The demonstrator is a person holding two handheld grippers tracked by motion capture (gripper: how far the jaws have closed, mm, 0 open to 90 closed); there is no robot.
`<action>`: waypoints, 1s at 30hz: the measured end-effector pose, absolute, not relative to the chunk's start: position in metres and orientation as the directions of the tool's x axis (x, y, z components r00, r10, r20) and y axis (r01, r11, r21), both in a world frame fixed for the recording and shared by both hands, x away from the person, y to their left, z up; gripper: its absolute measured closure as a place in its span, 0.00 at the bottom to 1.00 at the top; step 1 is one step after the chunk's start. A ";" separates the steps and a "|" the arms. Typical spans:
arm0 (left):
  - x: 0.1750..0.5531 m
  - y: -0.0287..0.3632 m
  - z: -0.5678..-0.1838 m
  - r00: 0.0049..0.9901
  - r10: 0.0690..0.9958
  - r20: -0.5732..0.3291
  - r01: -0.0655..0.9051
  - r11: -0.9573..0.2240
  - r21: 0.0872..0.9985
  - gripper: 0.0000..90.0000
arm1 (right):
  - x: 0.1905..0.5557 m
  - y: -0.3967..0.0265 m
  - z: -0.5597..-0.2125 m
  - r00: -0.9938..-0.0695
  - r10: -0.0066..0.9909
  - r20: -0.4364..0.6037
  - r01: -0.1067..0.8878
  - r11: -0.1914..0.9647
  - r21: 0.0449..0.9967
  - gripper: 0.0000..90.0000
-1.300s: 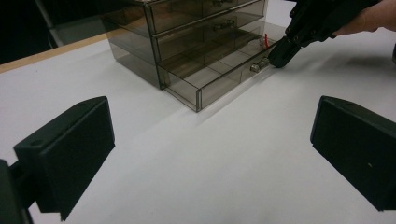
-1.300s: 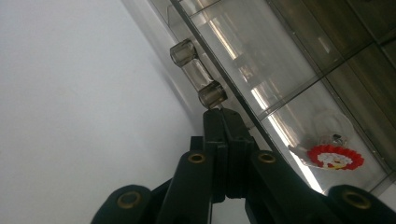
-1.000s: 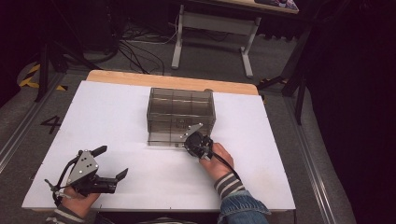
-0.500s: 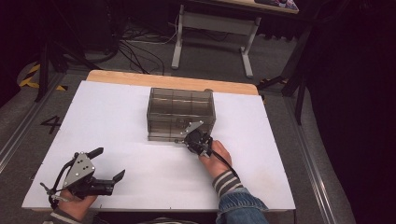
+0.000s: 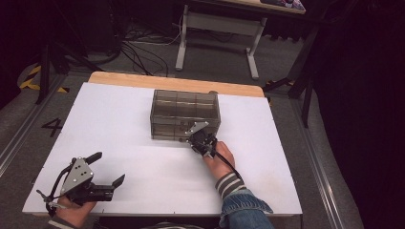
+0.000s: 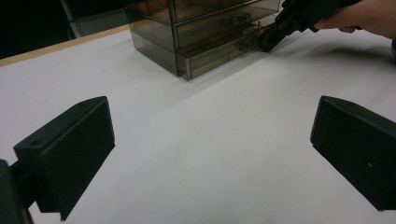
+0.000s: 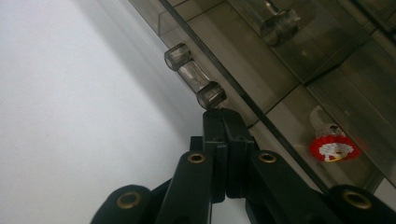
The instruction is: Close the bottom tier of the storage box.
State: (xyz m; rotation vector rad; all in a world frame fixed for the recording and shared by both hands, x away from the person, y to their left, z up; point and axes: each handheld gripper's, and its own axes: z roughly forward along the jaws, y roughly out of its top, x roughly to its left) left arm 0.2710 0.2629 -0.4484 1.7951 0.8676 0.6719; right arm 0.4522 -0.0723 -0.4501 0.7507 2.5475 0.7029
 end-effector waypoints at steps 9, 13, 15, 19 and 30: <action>0.271 0.263 -0.448 0.590 0.805 0.056 0.256 -0.252 0.933 0.01 | 0.455 -0.072 -0.452 -0.760 0.606 -0.235 0.390 0.715 0.580 1.00; 0.271 0.263 -0.449 0.591 0.805 0.050 0.258 -0.248 0.934 0.01 | 0.456 -0.072 -0.453 -0.750 0.617 -0.238 0.392 0.705 0.591 1.00; 0.271 0.263 -0.449 0.592 0.804 0.051 0.258 -0.249 0.934 0.01 | 0.457 -0.072 -0.453 -0.747 0.620 -0.242 0.390 0.702 0.595 1.00; 0.271 0.262 -0.449 0.592 0.804 0.048 0.259 -0.247 0.934 0.01 | 0.459 -0.073 -0.453 -0.740 0.628 -0.241 0.390 0.692 0.607 1.00; 0.271 0.263 -0.449 0.592 0.804 0.050 0.258 -0.248 0.934 0.01 | 0.461 -0.074 -0.453 -0.719 0.648 -0.252 0.390 0.676 0.626 1.00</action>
